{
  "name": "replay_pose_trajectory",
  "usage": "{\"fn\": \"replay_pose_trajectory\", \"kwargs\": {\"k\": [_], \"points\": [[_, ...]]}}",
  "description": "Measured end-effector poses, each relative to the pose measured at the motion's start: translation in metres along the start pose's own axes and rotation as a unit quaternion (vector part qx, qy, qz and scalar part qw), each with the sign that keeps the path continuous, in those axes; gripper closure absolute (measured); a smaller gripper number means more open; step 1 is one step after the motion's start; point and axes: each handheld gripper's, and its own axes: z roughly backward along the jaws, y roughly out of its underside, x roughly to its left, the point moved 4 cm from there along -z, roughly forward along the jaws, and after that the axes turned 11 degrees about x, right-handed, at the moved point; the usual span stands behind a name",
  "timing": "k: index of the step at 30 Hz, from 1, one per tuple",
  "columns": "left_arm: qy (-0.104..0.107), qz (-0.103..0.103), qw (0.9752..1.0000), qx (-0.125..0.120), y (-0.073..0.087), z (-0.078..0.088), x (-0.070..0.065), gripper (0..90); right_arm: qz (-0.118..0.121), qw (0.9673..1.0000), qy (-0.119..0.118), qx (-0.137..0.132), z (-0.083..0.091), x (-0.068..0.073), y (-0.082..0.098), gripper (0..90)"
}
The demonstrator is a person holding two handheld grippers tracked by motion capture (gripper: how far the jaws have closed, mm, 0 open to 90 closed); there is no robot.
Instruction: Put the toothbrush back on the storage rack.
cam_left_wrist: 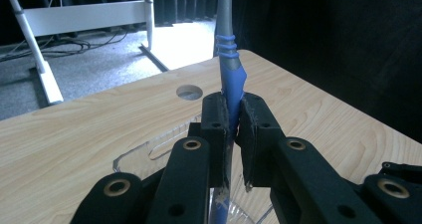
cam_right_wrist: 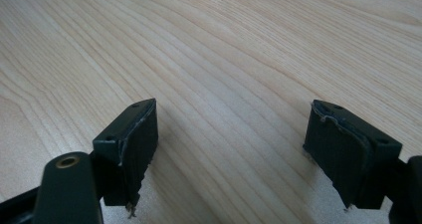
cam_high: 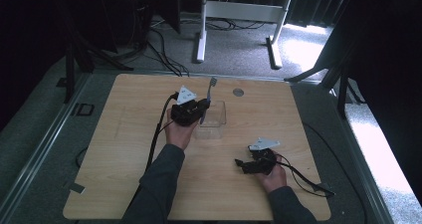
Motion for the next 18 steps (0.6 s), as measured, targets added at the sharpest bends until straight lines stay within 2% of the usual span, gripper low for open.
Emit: {"fn": "replay_pose_trajectory", "kwargs": {"k": [4, 18], "points": [[-0.002, -0.008, 0.9999, 0.009, 0.002, -0.003, 0.001, 81.8, -0.001, 1.0, 0.0, 0.0, 0.0, 0.0, 0.0, 20.6], [-0.008, -0.006, 0.9991, 0.042, 0.012, -0.015, 0.009, 81.7, -0.001, 1.0, -0.001, 0.001, 0.0, 0.0, 0.0, 20.6]]}}
